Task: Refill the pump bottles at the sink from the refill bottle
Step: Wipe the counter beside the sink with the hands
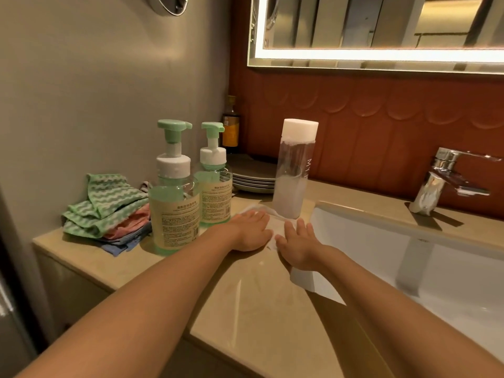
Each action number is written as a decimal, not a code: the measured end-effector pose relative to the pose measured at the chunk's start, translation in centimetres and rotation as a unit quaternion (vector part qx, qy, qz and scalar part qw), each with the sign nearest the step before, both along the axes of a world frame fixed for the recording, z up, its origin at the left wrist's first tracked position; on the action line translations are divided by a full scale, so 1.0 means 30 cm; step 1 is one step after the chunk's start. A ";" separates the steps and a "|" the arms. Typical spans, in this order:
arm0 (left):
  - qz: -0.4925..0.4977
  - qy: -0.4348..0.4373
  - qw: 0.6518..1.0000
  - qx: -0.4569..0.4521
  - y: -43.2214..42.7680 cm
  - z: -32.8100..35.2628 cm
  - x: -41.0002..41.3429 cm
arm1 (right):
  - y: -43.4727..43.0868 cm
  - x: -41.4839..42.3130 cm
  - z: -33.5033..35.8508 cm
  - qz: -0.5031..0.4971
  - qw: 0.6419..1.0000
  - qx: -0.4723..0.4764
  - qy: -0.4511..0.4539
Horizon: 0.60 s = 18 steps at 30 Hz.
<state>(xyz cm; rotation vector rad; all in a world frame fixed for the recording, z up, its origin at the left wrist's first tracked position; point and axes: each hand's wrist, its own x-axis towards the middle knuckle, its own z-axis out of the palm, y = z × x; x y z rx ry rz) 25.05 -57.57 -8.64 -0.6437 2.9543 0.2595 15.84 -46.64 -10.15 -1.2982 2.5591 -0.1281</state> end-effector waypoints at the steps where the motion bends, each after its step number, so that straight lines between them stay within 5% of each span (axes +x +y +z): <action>1: 0.000 0.000 1.000 0.000 -0.008 -0.003 -0.014 | -0.006 -0.011 -0.001 -0.002 1.000 -0.002 -0.001; 18: 0.000 -0.017 1.000 0.004 -0.017 0.003 -0.013 | 0.018 -0.002 0.016 -0.001 1.000 0.003 -0.012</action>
